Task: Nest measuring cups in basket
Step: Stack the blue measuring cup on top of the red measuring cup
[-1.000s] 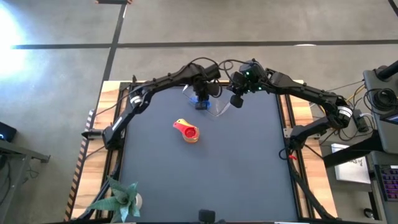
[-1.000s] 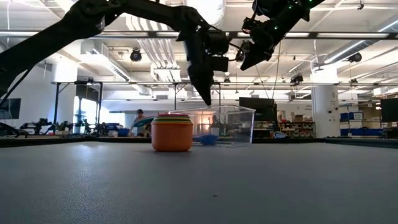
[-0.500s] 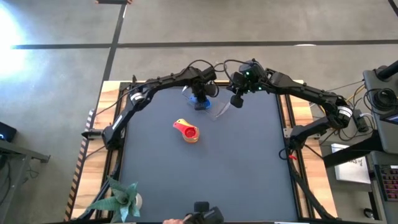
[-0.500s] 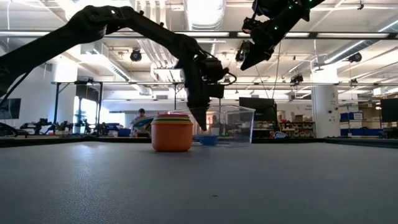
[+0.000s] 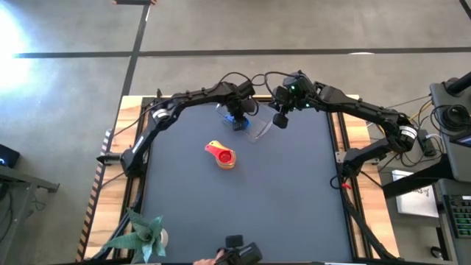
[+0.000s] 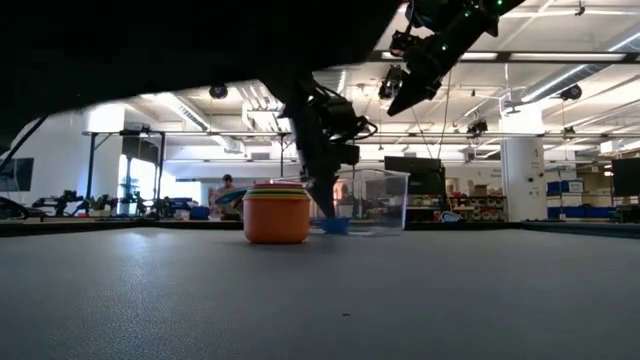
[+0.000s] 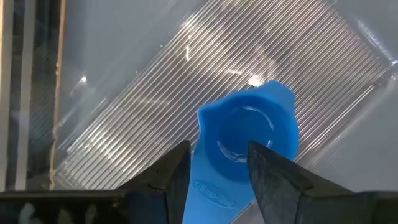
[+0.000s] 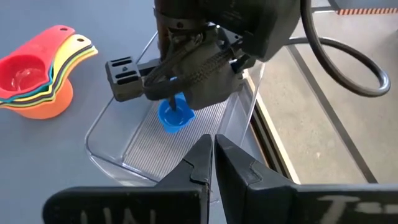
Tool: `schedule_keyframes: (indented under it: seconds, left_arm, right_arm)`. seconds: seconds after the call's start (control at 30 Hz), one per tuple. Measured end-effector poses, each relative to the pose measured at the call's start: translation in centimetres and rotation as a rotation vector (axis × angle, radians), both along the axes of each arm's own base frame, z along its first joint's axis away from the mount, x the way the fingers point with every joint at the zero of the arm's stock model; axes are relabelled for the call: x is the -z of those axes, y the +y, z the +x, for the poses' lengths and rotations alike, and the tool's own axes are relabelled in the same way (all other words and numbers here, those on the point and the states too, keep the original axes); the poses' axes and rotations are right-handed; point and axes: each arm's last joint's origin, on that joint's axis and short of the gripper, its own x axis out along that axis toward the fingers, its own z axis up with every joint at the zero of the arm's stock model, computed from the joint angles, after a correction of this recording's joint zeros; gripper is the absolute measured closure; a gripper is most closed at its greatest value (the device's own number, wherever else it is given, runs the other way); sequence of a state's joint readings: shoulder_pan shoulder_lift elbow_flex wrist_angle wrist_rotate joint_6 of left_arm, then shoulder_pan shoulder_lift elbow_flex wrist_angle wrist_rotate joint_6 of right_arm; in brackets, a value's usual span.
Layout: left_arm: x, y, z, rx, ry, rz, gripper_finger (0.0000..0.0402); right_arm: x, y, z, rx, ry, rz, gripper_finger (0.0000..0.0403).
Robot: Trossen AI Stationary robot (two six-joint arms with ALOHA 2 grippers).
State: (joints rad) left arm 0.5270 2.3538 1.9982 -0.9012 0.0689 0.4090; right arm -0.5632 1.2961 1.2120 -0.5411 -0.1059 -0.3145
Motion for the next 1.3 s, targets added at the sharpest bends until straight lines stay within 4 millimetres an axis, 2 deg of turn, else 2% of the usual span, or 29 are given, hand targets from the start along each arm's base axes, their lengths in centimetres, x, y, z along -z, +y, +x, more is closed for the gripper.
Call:
schedule_keyframes:
  seconds: [0.23, 0.5, 0.7, 0.9, 1.03, 1.2, 1.3]
  left_arm:
    - [0.5, 0.0, -0.2, -0.031, 0.012, -0.016, 0.0286]
    - [0.7, 0.0, -0.1, -0.051, 0.007, -0.018, 0.0393]
    - [-0.5, -0.2, 0.0, -0.06, 0.01, 0.02, 0.0401]
    - [-3.9, -0.7, 0.6, -0.054, 0.018, 0.135, 0.0402]
    - [-5.7, -1.7, 0.9, -0.014, 0.013, 0.146, 0.0402]
    - [-5.8, -2.0, 1.1, -0.013, -0.005, 0.112, 0.0402]
    - [-4.7, -1.9, 1.3, -0.099, -0.029, 0.09, 0.0402]
  right_arm:
    - [0.1, 0.0, 0.0, 0.0, 0.003, 0.002, 0.0394]
    - [0.1, 0.0, 0.0, 0.0, 0.003, 0.001, 0.0394]
    - [0.1, 0.0, 0.0, 0.0, 0.003, 0.001, 0.0394]
    - [0.1, 0.0, 0.0, 0.0, 0.003, 0.002, 0.0394]
    - [0.1, 0.0, 0.0, 0.0, 0.003, 0.002, 0.0394]
    - [0.1, 0.0, 0.0, 0.0, 0.003, 0.002, 0.0394]
    - [0.1, 0.0, 0.0, 0.0, 0.003, 0.002, 0.0394]
